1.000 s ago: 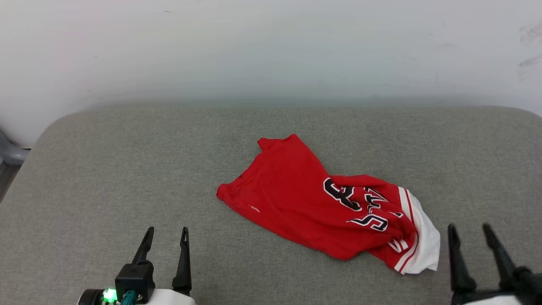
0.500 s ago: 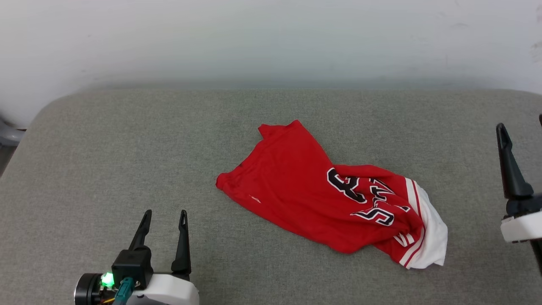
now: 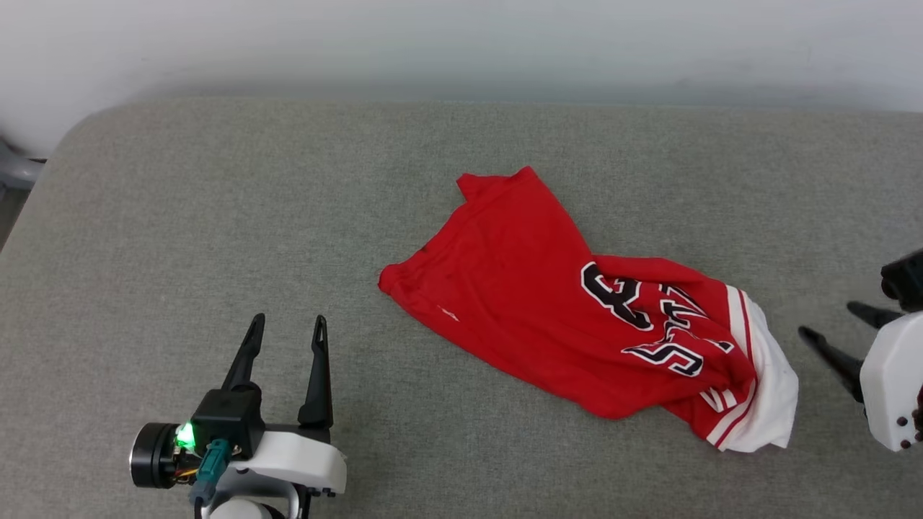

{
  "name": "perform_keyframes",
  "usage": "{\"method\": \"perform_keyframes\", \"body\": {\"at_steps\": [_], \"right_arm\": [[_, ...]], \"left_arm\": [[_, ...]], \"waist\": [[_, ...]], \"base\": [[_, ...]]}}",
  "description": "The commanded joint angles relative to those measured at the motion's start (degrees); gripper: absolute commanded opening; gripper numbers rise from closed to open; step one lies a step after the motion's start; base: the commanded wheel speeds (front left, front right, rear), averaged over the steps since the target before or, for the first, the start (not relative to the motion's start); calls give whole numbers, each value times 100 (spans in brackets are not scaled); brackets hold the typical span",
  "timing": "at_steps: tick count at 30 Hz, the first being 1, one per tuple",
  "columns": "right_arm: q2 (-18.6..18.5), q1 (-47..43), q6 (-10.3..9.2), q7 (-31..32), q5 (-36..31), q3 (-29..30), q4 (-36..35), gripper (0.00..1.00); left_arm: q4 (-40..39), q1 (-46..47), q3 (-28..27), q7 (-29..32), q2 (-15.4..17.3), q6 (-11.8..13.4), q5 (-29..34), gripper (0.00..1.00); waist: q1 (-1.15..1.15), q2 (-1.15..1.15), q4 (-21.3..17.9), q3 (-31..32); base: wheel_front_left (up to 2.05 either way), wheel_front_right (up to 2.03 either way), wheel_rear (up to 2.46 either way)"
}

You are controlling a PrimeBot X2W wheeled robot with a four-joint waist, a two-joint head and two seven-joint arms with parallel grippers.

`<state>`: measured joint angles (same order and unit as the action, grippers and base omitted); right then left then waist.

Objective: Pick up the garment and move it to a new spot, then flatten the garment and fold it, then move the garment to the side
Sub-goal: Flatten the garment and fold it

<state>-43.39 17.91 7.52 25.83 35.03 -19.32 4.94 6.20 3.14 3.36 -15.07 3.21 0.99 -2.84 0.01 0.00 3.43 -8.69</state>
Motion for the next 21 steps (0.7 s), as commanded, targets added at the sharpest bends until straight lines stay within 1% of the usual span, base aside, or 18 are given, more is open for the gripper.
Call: {"method": "perform_keyframes", "body": {"at_steps": [1, 4, 7, 10, 15, 16, 17, 18, 21], "right_arm": [[-96, 139, -6, 339, 168, -138, 30, 100], [-46, 159, -6, 766, 422, -287, 172, 100], [15, 191, -6, 927, 420, -487, 390, 100], [149, 154, -5, 913, 418, -706, 723, 100], [393, -55, 0, 893, 500, -1331, 1355, 100], [489, -34, 10, 676, 622, -1582, 1449, 100], [496, 29, 21, 533, 645, -1615, 1427, 46], [470, 107, 25, 390, 649, -1631, 1404, 0], [327, 349, 0, -48, 643, -1605, 1349, 0]], "left_arm": [[-31, 116, 19, -15, -8, -6, 4, 100], [-52, 195, 55, -15, -16, 7, -2, 100], [-63, 264, 95, -15, -23, 22, -16, 100], [-57, 329, 108, -15, -25, 39, -27, 100], [-32, 389, 125, -15, -31, 44, -39, 100], [-10, 367, 105, -15, -34, 67, -42, 100], [1, 345, 98, -15, -34, 82, -42, 100], [11, 327, 96, -15, -34, 95, -40, 100], [38, 271, 93, -15, -33, 99, -53, 100]], "waist": [[-1, 0, 93, -148], [-1, 0, 174, -306], [-1, 0, 255, -462], [-1, 0, 318, -588], [-1, 0, 383, -675], [-1, 0, 365, -629], [-1, 0, 344, -593], [-1, 0, 324, -551], [-1, 0, 259, -390]], "base": [[0, 0, 0], [0, 0, 0], [0, 0, 0], [0, 0, 0], [0, 0, 0], [0, 0, 0], [0, 0, 0], [0, 0, 0], [0, 0, 0]]}}
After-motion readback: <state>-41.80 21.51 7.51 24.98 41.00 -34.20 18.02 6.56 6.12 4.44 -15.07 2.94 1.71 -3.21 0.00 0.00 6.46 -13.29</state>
